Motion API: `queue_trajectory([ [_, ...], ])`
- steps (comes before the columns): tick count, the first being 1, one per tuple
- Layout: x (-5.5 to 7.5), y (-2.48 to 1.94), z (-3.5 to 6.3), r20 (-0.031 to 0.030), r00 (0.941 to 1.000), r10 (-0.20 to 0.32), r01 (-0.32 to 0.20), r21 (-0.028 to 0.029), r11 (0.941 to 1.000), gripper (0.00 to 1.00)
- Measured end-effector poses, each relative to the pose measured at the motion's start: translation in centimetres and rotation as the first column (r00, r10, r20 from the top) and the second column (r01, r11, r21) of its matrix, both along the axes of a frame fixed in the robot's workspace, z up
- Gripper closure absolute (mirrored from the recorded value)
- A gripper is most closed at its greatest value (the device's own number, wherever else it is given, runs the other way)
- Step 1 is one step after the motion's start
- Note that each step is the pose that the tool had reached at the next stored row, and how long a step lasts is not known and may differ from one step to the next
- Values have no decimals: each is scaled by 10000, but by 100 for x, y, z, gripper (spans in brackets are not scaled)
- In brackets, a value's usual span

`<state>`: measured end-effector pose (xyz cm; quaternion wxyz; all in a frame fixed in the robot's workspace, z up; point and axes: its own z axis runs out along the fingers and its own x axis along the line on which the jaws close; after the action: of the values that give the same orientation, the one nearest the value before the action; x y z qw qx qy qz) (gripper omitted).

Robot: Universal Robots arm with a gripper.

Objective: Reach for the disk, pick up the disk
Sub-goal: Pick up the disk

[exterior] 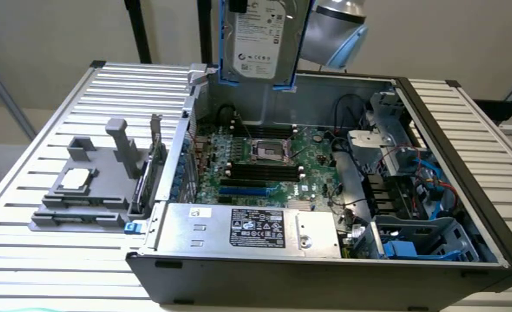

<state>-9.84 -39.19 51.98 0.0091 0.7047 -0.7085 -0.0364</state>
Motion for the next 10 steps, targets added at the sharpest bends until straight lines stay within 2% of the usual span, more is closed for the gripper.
queue_trajectory([
  [6, 275, -48, -1, 1, 10000, 0, 0, 17, 10000, 67],
  [10, 451, -109, 0, 0, 10000, 0, 0, 27, 10000, 67],
])
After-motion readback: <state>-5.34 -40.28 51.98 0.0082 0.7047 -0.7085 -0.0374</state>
